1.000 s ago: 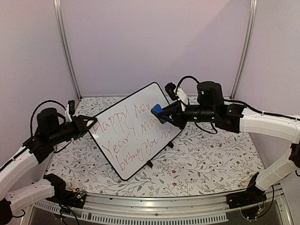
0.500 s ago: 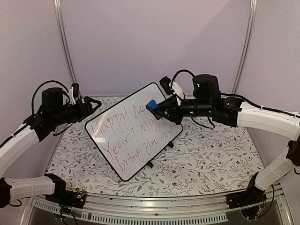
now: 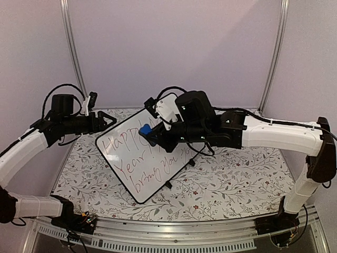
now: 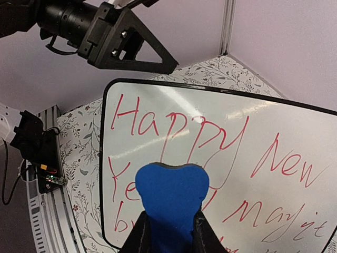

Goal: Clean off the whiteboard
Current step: Hold the whiteboard at the center of the board.

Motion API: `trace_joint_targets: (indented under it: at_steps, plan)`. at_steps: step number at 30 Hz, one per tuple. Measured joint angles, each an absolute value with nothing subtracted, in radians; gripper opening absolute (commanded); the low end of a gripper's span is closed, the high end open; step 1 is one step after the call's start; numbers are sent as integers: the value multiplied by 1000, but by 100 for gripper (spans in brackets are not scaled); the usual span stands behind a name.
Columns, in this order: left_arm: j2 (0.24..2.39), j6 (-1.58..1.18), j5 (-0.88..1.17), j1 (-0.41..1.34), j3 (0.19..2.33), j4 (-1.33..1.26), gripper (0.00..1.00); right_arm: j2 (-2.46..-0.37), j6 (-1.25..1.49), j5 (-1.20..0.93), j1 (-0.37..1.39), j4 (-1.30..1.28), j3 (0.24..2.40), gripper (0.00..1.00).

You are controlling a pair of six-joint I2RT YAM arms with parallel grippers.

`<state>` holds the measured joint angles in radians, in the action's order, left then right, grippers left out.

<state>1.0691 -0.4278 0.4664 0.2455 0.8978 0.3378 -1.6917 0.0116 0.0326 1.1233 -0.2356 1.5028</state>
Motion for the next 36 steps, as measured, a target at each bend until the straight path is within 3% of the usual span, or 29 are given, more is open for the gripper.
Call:
trace_joint_targets:
  at_steps: [3, 9, 25, 36]
  plan:
    - [1076, -388, 502, 236, 901, 341, 61, -1711, 30, 62, 1152, -243, 1502, 17]
    - [1087, -371, 562, 234, 894, 325, 58, -1718, 45, 125, 1178, -240, 1502, 17]
    - [1087, -388, 640, 234, 823, 240, 25, -1747, 75, 173, 1199, -215, 1502, 16]
    - [1083, -393, 672, 230, 786, 165, 24, -1753, 83, 186, 1199, -230, 1524, 15]
